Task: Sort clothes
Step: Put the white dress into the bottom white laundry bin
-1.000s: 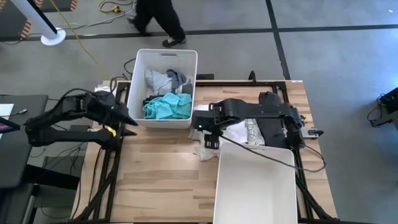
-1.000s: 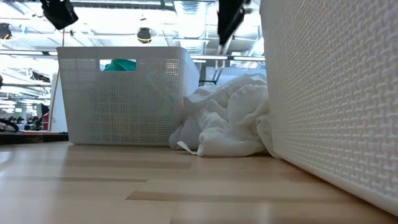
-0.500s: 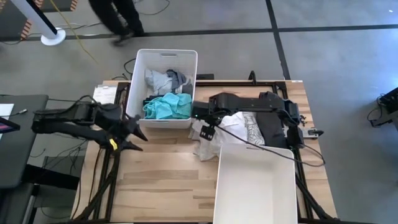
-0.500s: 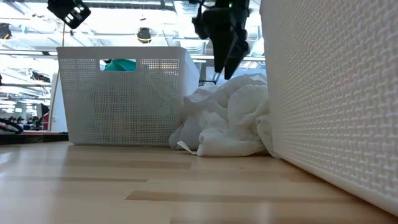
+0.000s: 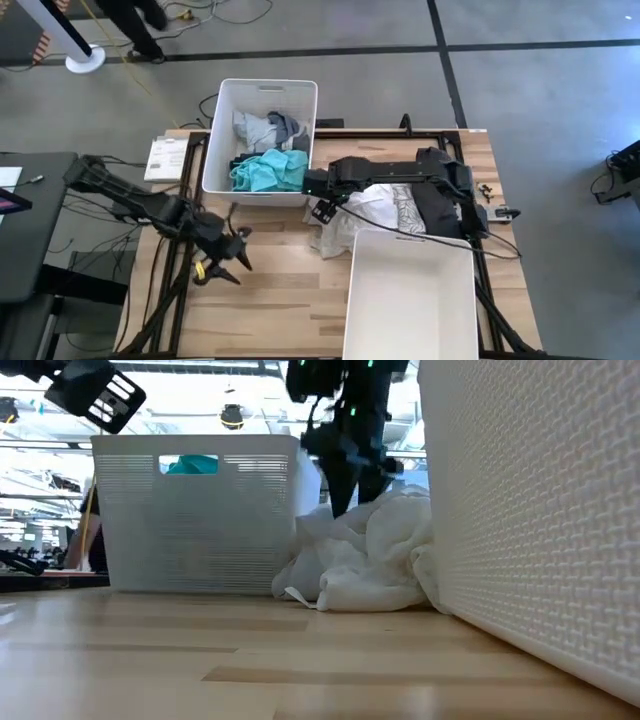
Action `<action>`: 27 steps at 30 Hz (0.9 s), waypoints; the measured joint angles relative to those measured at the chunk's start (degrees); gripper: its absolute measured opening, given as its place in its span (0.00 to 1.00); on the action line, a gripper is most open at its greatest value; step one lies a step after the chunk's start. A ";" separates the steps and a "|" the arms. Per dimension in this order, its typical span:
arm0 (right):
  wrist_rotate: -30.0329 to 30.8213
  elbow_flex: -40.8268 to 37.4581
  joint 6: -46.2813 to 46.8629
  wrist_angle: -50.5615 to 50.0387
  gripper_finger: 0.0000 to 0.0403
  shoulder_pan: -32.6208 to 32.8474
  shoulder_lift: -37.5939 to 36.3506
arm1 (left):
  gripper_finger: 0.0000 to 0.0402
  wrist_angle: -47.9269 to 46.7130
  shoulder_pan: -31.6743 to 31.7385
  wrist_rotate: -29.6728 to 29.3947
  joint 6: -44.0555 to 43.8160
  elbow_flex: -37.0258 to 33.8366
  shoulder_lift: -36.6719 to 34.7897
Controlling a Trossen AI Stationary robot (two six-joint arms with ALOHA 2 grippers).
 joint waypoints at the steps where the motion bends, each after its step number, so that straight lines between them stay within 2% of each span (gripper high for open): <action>1: 0.36 -0.05 0.14 -0.43 0.76 0.13 0.76 | 0.53 0.76 -1.03 -0.41 -0.01 -0.08 1.32; 11: 0.63 0.35 0.10 -0.26 0.76 0.42 9.09 | 0.53 6.09 -9.10 -3.91 0.42 -0.10 11.11; 27: 0.47 1.56 -1.47 0.55 0.76 1.83 10.12 | 0.53 11.57 -14.81 -12.05 -1.55 -0.10 19.29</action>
